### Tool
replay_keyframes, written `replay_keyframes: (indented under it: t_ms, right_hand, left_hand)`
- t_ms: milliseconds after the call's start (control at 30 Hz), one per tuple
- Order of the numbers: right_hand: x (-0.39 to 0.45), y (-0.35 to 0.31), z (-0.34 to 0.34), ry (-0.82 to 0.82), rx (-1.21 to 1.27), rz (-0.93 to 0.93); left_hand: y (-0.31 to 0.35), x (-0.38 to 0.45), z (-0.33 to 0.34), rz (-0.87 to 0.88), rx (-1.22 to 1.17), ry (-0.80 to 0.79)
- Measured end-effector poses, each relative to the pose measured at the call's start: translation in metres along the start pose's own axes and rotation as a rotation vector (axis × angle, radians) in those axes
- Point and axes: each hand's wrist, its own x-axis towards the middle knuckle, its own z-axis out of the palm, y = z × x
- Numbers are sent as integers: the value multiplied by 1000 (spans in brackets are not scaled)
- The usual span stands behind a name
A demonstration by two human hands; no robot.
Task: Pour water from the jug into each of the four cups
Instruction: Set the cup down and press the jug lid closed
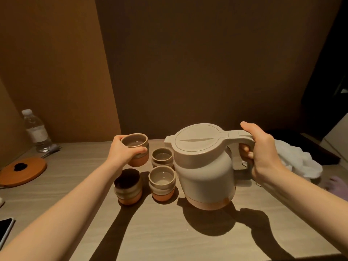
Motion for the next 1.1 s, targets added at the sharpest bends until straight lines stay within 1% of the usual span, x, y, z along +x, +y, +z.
replay_keyframes:
  t_ms: [233, 467, 600, 933, 1100]
  right_hand:
    - [15, 13, 5, -34, -5, 10]
    - [27, 29, 13, -71, -34, 12]
    - [30, 36, 16, -60, -46, 23]
    - [24, 37, 15, -76, -47, 34]
    - [17, 33, 6, -62, -53, 31]
  left_hand:
    - [-35, 38, 7, -104, 96, -41]
    - [-61, 63, 9, -235, 256, -113]
    - [-68, 71, 7, -252, 270, -185]
    - [-69, 69, -8, -241, 317, -275]
    - [-65, 58, -10, -242, 287, -312]
